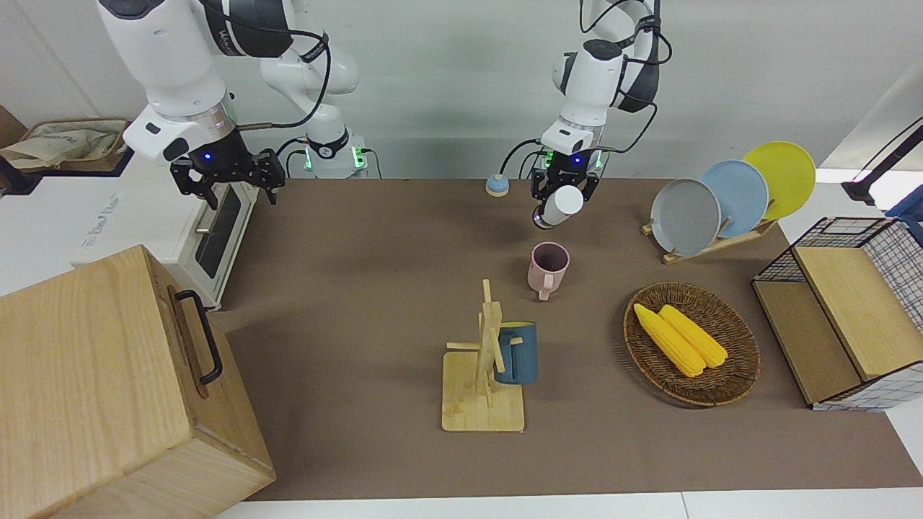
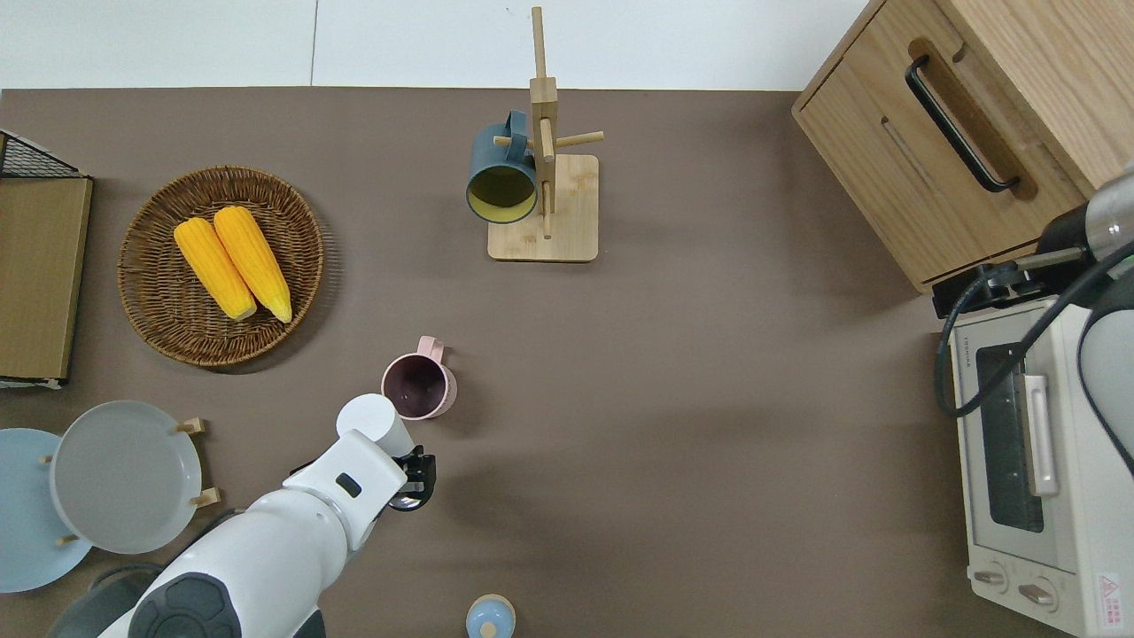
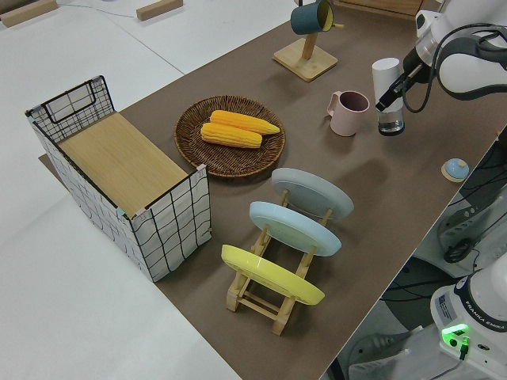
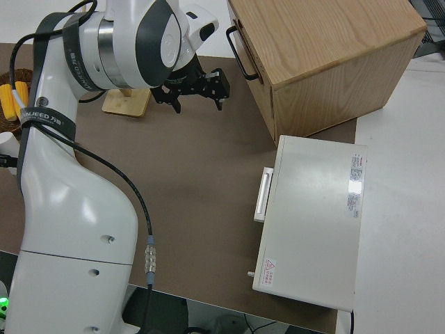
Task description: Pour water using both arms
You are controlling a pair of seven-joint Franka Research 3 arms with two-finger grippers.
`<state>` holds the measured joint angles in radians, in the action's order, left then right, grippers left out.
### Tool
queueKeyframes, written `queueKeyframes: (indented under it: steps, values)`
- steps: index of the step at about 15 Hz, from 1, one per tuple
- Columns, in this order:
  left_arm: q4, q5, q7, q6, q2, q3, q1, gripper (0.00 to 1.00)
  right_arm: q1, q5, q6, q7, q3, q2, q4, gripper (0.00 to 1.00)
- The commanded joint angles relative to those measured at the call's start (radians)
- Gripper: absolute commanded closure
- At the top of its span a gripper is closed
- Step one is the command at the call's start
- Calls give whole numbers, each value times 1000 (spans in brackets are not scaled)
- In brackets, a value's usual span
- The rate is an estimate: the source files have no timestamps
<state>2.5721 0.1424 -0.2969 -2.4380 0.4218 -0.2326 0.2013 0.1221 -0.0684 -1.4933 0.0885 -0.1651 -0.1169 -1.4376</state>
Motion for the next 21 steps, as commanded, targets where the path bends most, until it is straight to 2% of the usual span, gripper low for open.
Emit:
queueKeyframes:
  steps: [1,3,6,14,21]
  values:
    - [-13,10,-2,-7,-6,10,15,1000,24,13,2,13,-21,20,5,11]
    - [-45,10,-2,3,-40,10,15,1000,24,15,2,14,-21,20,5,11]
    - [-139,8,7,137,-104,12,12,1000,14,15,2,14,-25,20,5,11]
    - [-199,-1,34,241,-156,13,3,1000,19,51,2,14,-25,20,5,11]
    - [-305,-1,50,385,-241,25,0,1000,11,64,2,14,-27,20,5,11]
